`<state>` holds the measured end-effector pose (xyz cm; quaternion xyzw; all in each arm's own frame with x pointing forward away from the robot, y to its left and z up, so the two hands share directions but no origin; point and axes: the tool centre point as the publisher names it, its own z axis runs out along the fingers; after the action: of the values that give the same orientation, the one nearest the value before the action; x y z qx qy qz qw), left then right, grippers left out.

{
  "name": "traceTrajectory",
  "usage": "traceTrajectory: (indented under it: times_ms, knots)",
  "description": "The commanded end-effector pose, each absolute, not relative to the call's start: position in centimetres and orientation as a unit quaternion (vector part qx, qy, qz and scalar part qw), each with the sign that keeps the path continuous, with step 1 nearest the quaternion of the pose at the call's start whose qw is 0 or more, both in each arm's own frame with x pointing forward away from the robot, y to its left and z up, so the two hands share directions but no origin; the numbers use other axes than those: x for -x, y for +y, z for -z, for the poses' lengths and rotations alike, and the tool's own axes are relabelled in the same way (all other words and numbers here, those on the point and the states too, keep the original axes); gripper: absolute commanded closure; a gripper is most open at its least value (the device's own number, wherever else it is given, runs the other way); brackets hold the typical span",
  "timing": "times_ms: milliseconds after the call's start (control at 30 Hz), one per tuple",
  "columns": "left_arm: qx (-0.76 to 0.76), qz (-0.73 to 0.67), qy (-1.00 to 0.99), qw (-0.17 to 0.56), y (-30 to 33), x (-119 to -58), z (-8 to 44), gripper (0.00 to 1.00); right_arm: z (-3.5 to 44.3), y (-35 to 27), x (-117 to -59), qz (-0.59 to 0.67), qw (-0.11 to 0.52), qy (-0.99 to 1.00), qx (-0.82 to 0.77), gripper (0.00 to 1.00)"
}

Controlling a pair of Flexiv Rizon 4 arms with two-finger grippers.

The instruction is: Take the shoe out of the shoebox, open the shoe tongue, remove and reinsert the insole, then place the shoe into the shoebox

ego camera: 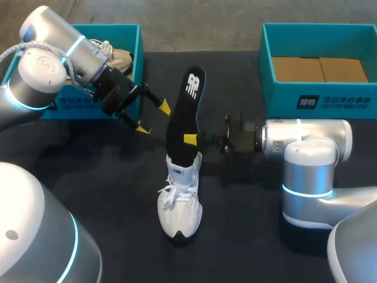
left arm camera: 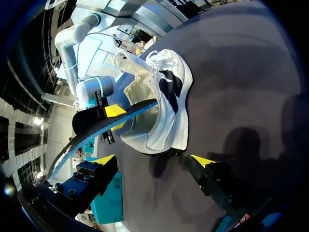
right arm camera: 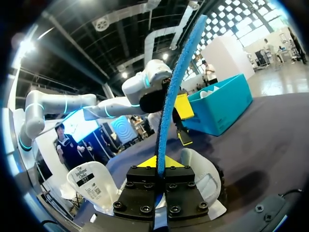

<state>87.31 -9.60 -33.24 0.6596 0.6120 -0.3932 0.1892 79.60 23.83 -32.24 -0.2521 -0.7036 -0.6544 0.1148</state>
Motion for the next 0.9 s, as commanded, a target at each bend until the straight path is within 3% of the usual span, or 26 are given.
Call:
traceTrajectory:
  times_ms: [33, 900]
  knots:
    - [-0.660, 0.392, 0.612, 0.189, -9.6, -87.3, 33.2, 0.00, 31.9, 23.9, -80.0, 0.650, 0.116, -0.708, 0.250, 1.00]
    - [-0.660, 0.392, 0.612, 0.189, -9.6, -87.3, 33.2, 0.00, 33.2, 23.4, -79.2, 0.633, 0.112, -0.728, 0.237, 1.00]
